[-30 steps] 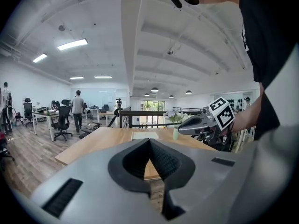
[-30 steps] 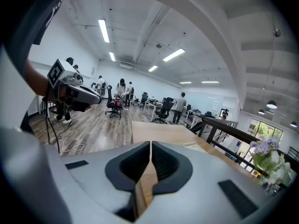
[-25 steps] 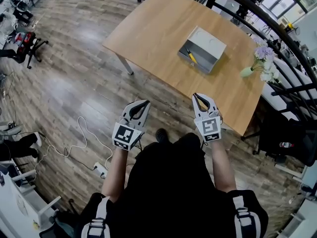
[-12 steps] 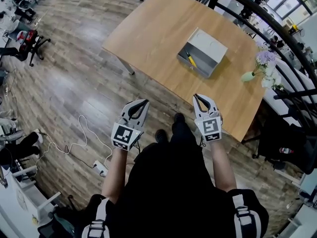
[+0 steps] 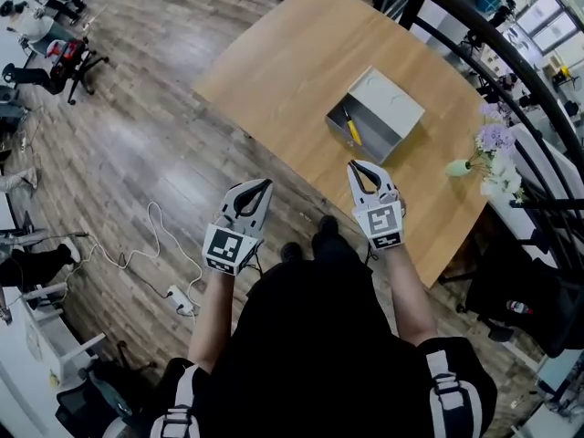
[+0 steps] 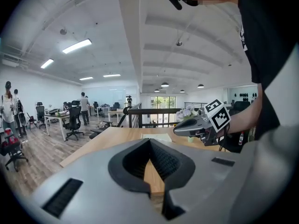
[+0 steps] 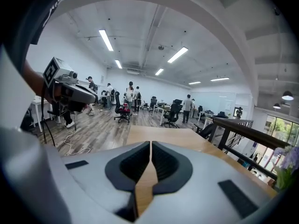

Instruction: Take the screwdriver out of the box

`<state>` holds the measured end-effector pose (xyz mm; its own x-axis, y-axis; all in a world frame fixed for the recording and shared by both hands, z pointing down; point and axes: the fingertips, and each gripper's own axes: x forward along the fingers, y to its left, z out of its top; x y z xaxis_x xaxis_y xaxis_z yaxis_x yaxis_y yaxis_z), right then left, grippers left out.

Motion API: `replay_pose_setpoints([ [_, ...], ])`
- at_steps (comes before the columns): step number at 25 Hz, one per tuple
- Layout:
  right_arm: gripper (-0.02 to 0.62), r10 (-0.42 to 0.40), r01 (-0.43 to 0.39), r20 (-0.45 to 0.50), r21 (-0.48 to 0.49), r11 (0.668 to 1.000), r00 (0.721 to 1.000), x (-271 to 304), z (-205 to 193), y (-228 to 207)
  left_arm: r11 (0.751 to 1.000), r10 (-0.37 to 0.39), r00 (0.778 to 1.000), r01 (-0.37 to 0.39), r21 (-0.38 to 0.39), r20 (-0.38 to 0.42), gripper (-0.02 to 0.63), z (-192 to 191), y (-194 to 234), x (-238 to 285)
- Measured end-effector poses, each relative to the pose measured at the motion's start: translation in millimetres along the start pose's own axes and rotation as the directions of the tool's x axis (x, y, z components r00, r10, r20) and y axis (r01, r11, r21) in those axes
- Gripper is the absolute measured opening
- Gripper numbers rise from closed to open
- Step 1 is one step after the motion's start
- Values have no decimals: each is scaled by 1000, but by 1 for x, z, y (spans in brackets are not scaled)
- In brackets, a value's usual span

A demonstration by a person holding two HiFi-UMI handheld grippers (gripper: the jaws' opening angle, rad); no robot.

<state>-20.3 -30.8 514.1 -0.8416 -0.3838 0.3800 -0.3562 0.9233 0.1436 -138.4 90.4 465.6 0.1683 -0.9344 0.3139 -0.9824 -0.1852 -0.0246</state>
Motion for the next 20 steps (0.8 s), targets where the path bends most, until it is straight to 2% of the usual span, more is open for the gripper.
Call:
replay_pose_setpoints([
  [4,31,19,-19,12,11,1000,1000,4,-1,-25,1000,14,1000,-14,22,1,21,18,-8,21],
  [12,31,39,-39,10,10,999,999,0,-17,-51,999,39,999,-39,2,-32,21,9,-21,42],
  [20,31,-8,9,-30,34,999,1000,-12,-35,-82,999,-25,999,26,39,-35,21,22,-32,72],
])
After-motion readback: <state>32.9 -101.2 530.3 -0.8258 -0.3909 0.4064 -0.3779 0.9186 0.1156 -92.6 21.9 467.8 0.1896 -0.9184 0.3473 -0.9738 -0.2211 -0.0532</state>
